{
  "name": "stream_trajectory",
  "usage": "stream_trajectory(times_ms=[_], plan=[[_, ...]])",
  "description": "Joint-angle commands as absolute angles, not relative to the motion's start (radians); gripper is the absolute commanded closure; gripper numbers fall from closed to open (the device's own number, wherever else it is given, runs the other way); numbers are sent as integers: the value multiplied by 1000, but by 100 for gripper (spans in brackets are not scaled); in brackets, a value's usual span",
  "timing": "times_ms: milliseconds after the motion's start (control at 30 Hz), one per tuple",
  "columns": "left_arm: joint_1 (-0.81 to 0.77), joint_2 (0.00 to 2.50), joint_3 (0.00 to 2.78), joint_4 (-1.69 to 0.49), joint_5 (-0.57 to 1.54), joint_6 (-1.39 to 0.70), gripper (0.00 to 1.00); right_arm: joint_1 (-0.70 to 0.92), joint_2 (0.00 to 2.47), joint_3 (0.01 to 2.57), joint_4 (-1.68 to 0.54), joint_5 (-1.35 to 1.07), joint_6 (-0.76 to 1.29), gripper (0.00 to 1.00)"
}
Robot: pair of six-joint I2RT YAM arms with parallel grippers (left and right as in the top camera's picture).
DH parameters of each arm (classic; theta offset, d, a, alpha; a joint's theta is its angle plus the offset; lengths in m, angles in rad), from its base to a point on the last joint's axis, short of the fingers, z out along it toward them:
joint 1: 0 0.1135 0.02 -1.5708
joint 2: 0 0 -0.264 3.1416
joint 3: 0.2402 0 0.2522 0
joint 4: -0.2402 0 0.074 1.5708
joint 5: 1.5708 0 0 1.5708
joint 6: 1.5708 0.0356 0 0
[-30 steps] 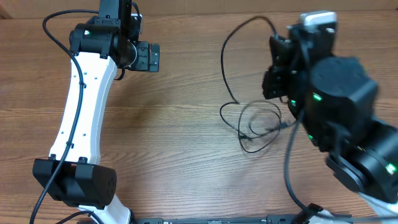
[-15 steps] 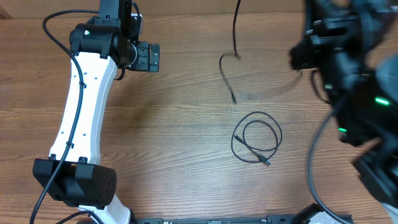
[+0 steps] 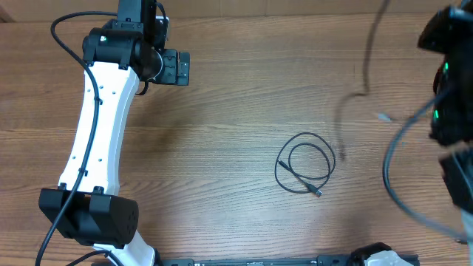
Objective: Untangle cables
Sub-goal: 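Carry the cable to the right table edge and release it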
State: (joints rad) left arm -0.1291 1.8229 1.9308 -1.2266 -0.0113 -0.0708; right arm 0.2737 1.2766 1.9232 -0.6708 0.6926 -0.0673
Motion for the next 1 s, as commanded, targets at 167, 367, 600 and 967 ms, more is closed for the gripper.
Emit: stream_trajectory(times_ms=[167,367,600,967], plan=[[-125,1831,1944,-1226,0,-56,0,3,1454,1932,-666,740,-87,96],[-125,1831,1944,-1226,0,-56,0,-175,1590,1932,-667,739,-79,96],[-125,1831,1944,-1226,0,-56,0,-348,1677,1932,-667,670,-33,96],[-125,1831,1944,-1226,0,-56,0,-612,1732,1931,-697,236,156,96]])
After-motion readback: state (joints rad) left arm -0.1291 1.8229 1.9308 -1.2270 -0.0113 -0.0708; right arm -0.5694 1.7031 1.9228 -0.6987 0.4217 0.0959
